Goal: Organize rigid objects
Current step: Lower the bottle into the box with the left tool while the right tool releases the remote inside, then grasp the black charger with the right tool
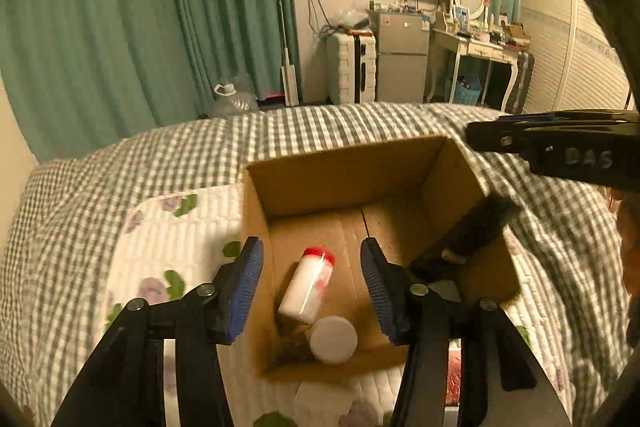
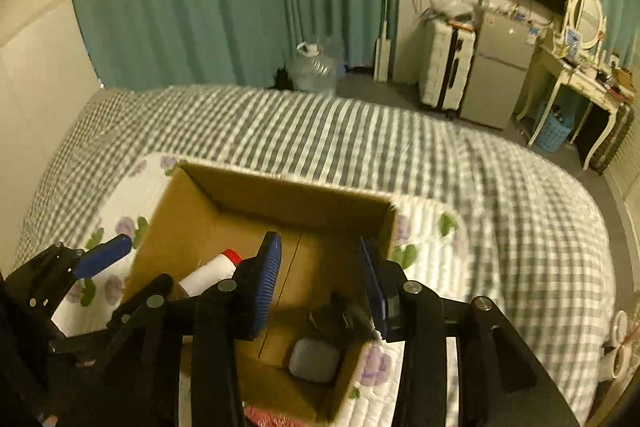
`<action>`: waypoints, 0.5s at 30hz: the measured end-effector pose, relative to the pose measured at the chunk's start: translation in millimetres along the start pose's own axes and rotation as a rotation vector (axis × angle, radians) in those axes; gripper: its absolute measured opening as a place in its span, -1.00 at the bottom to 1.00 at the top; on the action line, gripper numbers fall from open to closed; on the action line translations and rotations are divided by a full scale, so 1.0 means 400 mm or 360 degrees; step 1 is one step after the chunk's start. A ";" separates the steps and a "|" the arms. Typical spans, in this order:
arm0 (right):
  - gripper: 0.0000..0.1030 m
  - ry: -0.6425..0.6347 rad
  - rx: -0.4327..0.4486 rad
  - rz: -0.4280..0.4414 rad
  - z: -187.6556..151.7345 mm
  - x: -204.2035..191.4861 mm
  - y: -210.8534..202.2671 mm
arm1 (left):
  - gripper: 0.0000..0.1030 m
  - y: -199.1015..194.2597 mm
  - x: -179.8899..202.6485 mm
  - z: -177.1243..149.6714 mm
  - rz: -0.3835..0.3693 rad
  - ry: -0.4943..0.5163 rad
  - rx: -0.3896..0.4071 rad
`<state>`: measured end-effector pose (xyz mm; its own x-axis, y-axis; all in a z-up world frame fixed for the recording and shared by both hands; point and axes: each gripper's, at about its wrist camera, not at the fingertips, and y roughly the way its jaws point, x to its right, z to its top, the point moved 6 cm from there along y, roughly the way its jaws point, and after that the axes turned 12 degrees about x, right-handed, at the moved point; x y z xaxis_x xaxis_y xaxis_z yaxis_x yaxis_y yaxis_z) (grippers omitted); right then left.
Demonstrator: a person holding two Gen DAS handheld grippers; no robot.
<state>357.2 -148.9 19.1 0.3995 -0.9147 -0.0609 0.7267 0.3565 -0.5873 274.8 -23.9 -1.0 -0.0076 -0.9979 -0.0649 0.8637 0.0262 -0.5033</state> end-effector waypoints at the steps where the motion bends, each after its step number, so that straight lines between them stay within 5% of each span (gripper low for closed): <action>1: -0.16 -0.0008 0.0015 -0.0017 0.008 0.002 -0.025 | 0.20 -0.028 -0.004 0.005 0.0002 0.0000 0.0015; 8: 0.35 -0.0134 0.0104 -0.0097 0.017 -0.038 -0.249 | 0.51 -0.209 -0.019 0.007 -0.0016 0.0029 0.0096; 15: 0.75 -0.0157 0.0137 -0.0094 -0.079 -0.102 -0.407 | 0.64 -0.348 -0.038 -0.066 -0.0060 0.0032 0.0132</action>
<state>204.9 -175.5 91.8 0.4042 -0.9131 0.0539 0.7943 0.3212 -0.5156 141.4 -10.7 47.4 -0.0504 -0.9966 -0.0651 0.9014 -0.0173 -0.4327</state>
